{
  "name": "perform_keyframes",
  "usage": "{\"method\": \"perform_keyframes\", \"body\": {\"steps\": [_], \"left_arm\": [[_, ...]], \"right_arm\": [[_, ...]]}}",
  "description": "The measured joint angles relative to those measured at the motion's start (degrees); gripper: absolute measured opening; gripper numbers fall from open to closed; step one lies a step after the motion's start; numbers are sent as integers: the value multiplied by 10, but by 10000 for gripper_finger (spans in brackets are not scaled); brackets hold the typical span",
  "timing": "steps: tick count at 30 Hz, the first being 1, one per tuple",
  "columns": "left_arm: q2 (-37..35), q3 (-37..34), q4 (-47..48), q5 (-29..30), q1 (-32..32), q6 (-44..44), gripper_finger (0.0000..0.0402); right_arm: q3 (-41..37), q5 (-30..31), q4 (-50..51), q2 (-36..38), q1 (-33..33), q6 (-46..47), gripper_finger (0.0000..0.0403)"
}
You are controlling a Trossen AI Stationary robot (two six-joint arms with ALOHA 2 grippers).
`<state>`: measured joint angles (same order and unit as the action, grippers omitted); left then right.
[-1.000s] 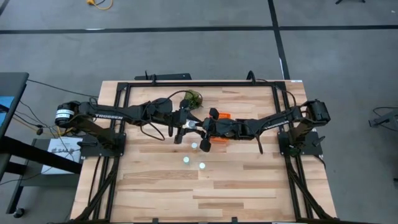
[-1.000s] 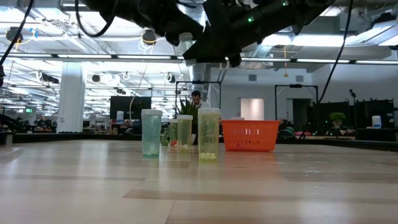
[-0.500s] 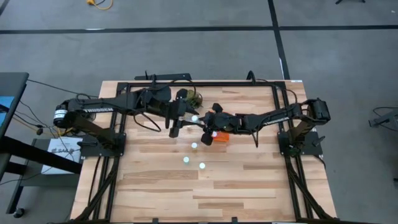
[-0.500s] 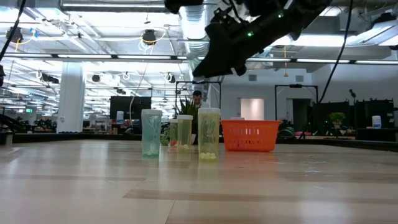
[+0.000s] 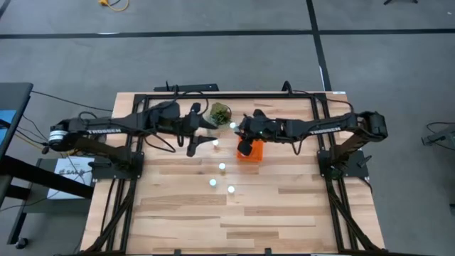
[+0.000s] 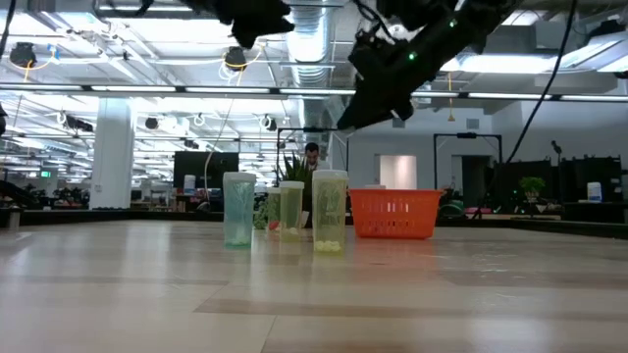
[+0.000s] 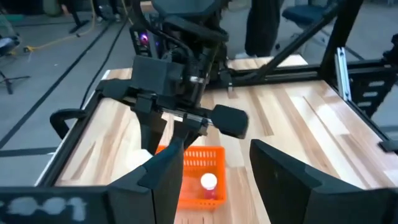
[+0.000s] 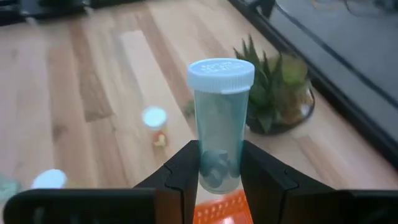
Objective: Pick and place pill bottles into a basket
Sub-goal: Put the top blue pill bottle into the basket
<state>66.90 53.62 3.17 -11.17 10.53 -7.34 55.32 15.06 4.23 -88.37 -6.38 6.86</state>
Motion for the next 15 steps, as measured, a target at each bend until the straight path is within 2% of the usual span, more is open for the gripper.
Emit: {"method": "perform_keyframes", "body": {"steps": [7,15], "left_arm": [[-42,-105,-109,0,7,35,177],[-51,-149,-141,0,7,39,177]], "right_arm": [[-73,16,-72,2,-19,72,98],[-126,35,-159,4,-12,117,98]]}}
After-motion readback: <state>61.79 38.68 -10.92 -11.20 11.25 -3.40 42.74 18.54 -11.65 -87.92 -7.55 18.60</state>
